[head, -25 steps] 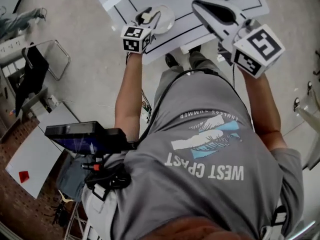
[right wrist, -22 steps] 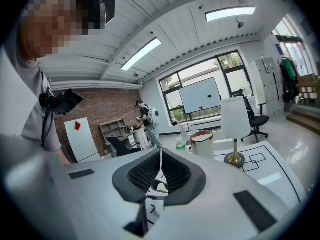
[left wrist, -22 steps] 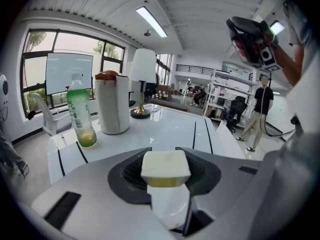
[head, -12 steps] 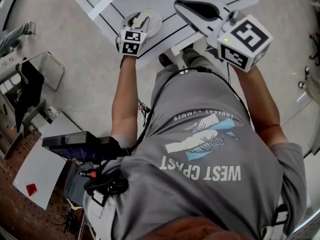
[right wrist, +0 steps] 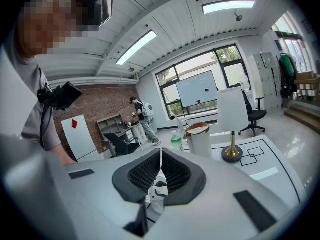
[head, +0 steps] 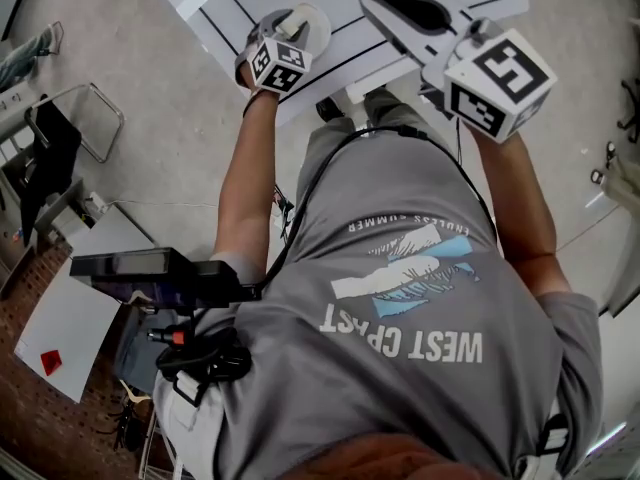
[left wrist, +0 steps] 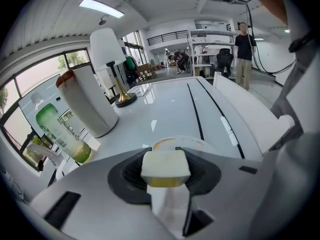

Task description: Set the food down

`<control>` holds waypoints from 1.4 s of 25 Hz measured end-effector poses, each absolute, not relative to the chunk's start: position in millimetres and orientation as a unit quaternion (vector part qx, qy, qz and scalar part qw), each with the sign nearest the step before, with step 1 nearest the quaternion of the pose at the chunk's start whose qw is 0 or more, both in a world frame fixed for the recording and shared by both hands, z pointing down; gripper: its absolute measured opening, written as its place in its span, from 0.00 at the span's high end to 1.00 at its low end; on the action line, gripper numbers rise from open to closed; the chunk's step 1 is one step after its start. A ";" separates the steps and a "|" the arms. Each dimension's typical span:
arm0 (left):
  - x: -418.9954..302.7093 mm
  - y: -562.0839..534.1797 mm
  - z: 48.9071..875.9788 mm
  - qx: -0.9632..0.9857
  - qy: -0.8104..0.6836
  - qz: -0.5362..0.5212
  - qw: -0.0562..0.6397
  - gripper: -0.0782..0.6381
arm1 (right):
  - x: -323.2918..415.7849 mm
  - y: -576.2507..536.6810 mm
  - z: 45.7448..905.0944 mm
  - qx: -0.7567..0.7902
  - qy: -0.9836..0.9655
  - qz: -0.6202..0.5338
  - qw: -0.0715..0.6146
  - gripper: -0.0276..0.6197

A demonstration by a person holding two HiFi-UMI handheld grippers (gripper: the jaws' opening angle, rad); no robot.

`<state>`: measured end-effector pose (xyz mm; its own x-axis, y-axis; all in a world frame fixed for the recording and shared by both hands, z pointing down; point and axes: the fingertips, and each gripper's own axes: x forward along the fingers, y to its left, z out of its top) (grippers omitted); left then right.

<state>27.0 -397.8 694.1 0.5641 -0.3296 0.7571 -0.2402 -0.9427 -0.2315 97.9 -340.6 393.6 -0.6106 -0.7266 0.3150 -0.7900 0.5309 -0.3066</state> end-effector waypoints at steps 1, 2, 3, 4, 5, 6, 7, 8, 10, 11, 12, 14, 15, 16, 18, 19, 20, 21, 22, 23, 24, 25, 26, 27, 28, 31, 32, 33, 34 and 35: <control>29.2 -397.0 694.4 -0.880 0.157 -0.444 0.056 0.68 | 99.6 -340.4 392.2 0.435 -0.872 0.214 0.074 0.95; 32.3 -396.0 695.5 -0.877 0.153 -0.451 0.061 0.68 | 102.2 -339.7 391.1 0.435 -0.871 0.215 0.074 0.95; 35.7 -395.0 697.6 -0.874 0.147 -0.458 0.066 0.68 | 105.3 -339.1 390.6 0.436 -0.870 0.216 0.075 0.95; 39.1 -394.5 700.4 -0.872 0.142 -0.464 0.071 0.67 | 108.2 -338.8 390.6 0.438 -0.869 0.217 0.076 0.95; 41.9 -395.0 703.5 -0.869 0.137 -0.468 0.076 0.67 | 110.4 -339.2 390.7 0.439 -0.868 0.218 0.078 0.95; 43.9 -396.2 706.6 -0.868 0.134 -0.472 0.080 0.68 | 111.5 -340.2 390.6 0.441 -0.867 0.219 0.080 0.95; 44.7 -397.6 709.7 -0.866 0.132 -0.475 0.082 0.67 | 112.1 -341.5 390.2 0.443 -0.866 0.218 0.082 0.95; 44.8 -398.8 712.5 -0.865 0.131 -0.477 0.084 0.67 | 112.5 -342.2 389.7 0.444 -0.865 0.218 0.084 0.95; 42.7 -399.6 716.2 -0.861 0.130 -0.483 0.087 0.67 | 113.4 -342.0 389.0 0.449 -0.863 0.217 0.083 0.95; 41.1 -399.2 717.0 -0.860 0.129 -0.486 0.088 0.67 | 113.6 -341.4 389.5 0.451 -0.862 0.217 0.082 0.95; 40.0 -398.6 717.3 -0.859 0.128 -0.487 0.089 0.67 | 113.8 -340.7 390.6 0.452 -0.861 0.218 0.081 0.95; 39.9 -398.3 716.9 -0.860 0.124 -0.488 0.089 0.67 | 114.2 -339.7 393.4 0.453 -0.860 0.221 0.081 0.95; 39.8 -400.1 717.1 -0.860 0.123 -0.488 0.088 0.67 | 113.8 -340.6 394.5 0.453 -0.859 0.222 0.082 0.95; 39.3 -403.2 717.7 -0.860 0.122 -0.488 0.088 0.67 | 112.6 -342.6 395.3 0.453 -0.859 0.223 0.083 0.95; 36.7 -409.3 718.9 -0.859 0.120 -0.489 0.091 0.67 | 108.4 -347.1 396.1 0.452 -0.859 0.223 0.085 0.95; 35.4 -410.7 719.0 -0.859 0.120 -0.489 0.093 0.67 | 106.3 -348.0 395.9 0.452 -0.860 0.223 0.085 0.95; 34.5 -411.1 718.6 -0.859 0.120 -0.489 0.095 0.67 | 104.5 -347.7 395.0 0.452 -0.860 0.222 0.086 0.95; 34.0 -410.6 717.8 -0.859 0.120 -0.488 0.097 0.67 | 103.3 -346.5 393.5 0.451 -0.860 0.221 0.087 0.95; 34.0 -409.5 716.9 -0.859 0.121 -0.488 0.099 0.67 | 102.6 -344.5 391.8 0.451 -0.860 0.220 0.088 0.95; 34.4 -407.8 715.9 -0.858 0.121 -0.488 0.102 0.67 | 102.5 -341.8 389.9 0.452 -0.860 0.219 0.088 0.95; 35.1 -405.9 715.0 -0.858 0.121 -0.488 0.106 0.67 | 102.7 -338.7 388.2 0.452 -0.860 0.218 0.089 0.95; 35.9 -403.9 714.3 -0.858 0.122 -0.488 0.109 0.67 | 103.1 -335.7 386.9 0.453 -0.860 0.217 0.089 0.95; 36.6 -402.4 714.0 -0.857 0.122 -0.488 0.112 0.67 | 103.4 -333.1 386.2 0.454 -0.860 0.216 0.089 0.95; 37.1 -401.5 714.3 -0.857 0.122 -0.488 0.115 0.67 | 103.5 -331.0 386.0 0.455 -0.860 0.215 0.089 0.95; 37.2 -401.2 715.0 -0.856 0.122 -0.488 0.116 0.67 | 103.4 -329.6 386.3 0.456 -0.859 0.214 0.088 0.95; 34.6 -403.5 717.6 -0.856 0.119 -0.490 0.115 0.67 | 101.8 -328.7 388.1 0.458 -0.859 0.213 0.087 0.95; 33.0 -404.6 717.8 -0.856 0.118 -0.490 0.112 0.67 | 101.0 -328.6 388.3 0.459 -0.858 0.213 0.086 0.95; 31.2 -405.3 717.7 -0.857 0.118 -0.490 0.109 0.67 | 100.1 -328.1 388.2 0.460 -0.858 0.213 0.085 0.95; 29.3 -406.1 717.0 -0.858 0.118 -0.489 0.106 0.67 | 99.3 -327.3 387.9 0.461 -0.857 0.212 0.084 0.95; 27.7 -407.1 716.0 -0.858 0.119 -0.489 0.105 0.67 | 98.6 -326.4 387.5 0.463 -0.857 0.212 0.082 0.95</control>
<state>27.7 -407.1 716.0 0.4940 -0.3072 0.8134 -0.1020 -0.9495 -0.2966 98.6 -326.4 387.5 -0.5574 -0.7588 0.3369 -0.8284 0.4815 -0.2863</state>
